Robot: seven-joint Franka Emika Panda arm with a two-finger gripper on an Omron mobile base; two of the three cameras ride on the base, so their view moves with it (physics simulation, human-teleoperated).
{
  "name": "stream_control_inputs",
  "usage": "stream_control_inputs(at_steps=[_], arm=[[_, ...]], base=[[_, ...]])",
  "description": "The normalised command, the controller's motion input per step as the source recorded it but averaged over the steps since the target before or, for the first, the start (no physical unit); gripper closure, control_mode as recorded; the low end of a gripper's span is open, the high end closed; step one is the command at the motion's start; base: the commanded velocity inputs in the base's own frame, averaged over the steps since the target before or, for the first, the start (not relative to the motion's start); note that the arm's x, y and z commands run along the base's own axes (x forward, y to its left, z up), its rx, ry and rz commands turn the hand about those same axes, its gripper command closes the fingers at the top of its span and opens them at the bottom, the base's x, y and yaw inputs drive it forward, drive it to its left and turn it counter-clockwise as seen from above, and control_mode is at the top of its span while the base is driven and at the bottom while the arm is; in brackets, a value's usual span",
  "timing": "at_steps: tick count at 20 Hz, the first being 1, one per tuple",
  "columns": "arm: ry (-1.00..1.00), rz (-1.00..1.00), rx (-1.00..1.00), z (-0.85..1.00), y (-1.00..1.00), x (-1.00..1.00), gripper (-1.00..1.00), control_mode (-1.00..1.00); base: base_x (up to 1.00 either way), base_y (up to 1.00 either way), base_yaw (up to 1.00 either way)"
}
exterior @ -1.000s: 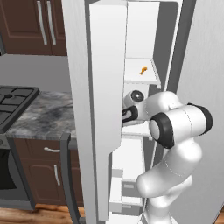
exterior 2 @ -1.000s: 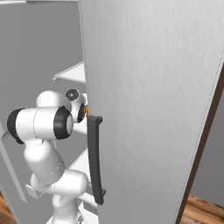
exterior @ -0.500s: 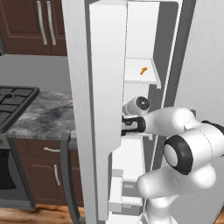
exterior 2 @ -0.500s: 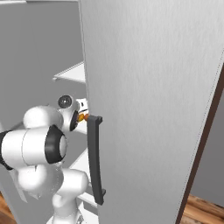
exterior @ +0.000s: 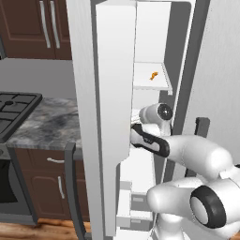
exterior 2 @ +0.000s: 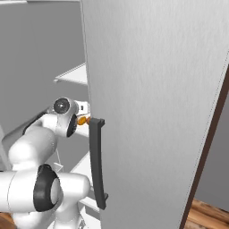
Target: Take the shrimp and orange from the highest rack and move them to the second highest rack where the tangerine and lemon are located, to maximize freezer space. Close the freezer door after rearranging.
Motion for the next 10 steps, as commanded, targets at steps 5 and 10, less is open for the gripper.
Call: stream_control_inputs(at_steps=[5,10], arm=[[0.05,-0.32,0.16,0.85,0.0,-0.15,-1.0,-1.0],[0.09,-0.33,0.18,0.64,0.0,-0.15,-1.0,-1.0]], base=[[0.0,0.0,0.0],[0.0,0.0,0.0]])
